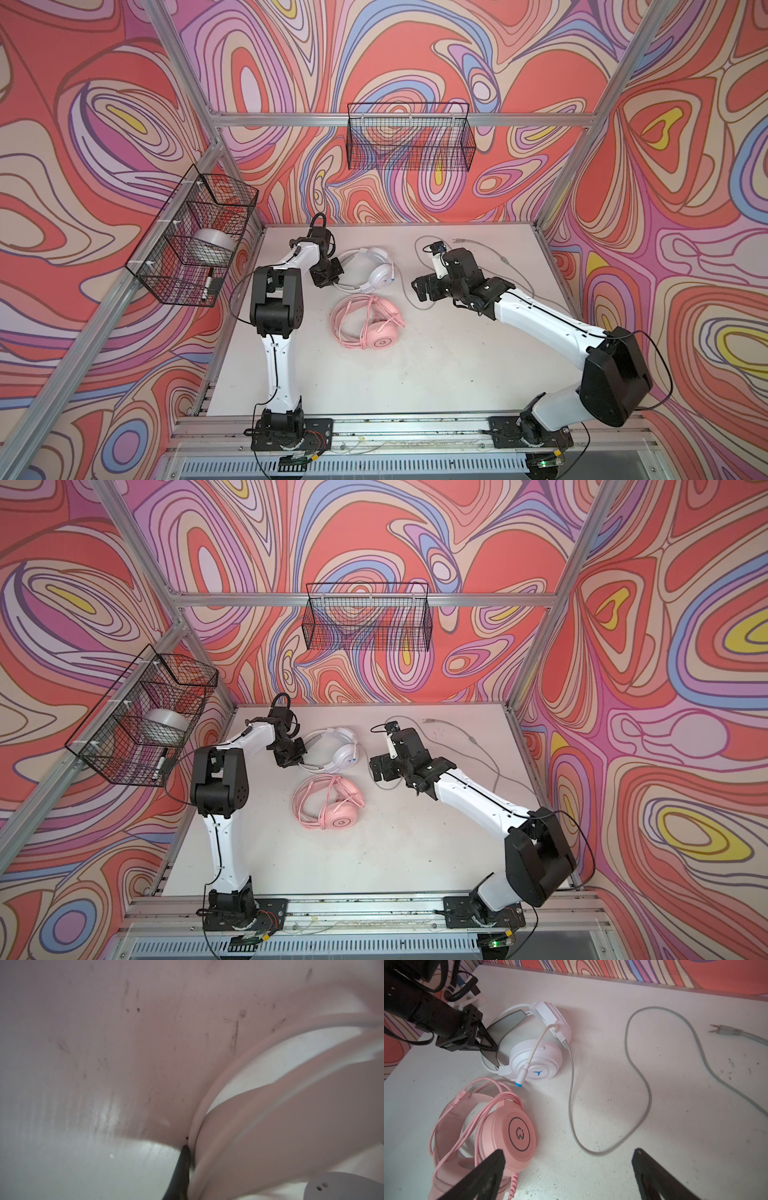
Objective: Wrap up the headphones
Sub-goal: 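Move the left gripper down onto the white headset band, then lift the white headset with the left gripper while the right gripper nears the cable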
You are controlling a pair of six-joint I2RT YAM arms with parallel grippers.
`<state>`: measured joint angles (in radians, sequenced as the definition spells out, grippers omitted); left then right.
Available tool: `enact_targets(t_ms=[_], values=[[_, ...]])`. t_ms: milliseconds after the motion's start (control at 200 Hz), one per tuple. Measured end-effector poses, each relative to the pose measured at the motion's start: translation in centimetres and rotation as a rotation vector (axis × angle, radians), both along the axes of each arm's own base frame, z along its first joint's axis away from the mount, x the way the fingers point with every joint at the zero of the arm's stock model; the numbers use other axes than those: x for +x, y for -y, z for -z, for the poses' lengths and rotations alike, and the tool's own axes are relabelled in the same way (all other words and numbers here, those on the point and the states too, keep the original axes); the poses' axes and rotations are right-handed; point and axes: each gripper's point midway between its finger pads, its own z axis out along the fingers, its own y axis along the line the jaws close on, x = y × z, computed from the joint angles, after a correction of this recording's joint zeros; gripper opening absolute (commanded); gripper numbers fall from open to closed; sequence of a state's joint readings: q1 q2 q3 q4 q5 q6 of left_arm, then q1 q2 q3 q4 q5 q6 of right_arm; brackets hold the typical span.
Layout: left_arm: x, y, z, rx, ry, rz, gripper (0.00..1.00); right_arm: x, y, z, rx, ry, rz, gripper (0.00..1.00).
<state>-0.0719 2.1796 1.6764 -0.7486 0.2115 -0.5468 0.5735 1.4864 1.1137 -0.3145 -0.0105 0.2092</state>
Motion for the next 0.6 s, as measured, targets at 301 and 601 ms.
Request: enact_targets(t_ms=[301, 601], values=[[0.2, 1.5, -6.0, -0.086, 0.115, 0.051, 0.00, 1.0, 3.1, -0.1, 0.061, -0.031, 0.000, 0.98], [-0.2, 3.1, -12.8, -0.178, 0.234, 0.105, 0.00, 0.3, 1.3, 0.6, 0.117, -0.026, -0.167, 0.98]])
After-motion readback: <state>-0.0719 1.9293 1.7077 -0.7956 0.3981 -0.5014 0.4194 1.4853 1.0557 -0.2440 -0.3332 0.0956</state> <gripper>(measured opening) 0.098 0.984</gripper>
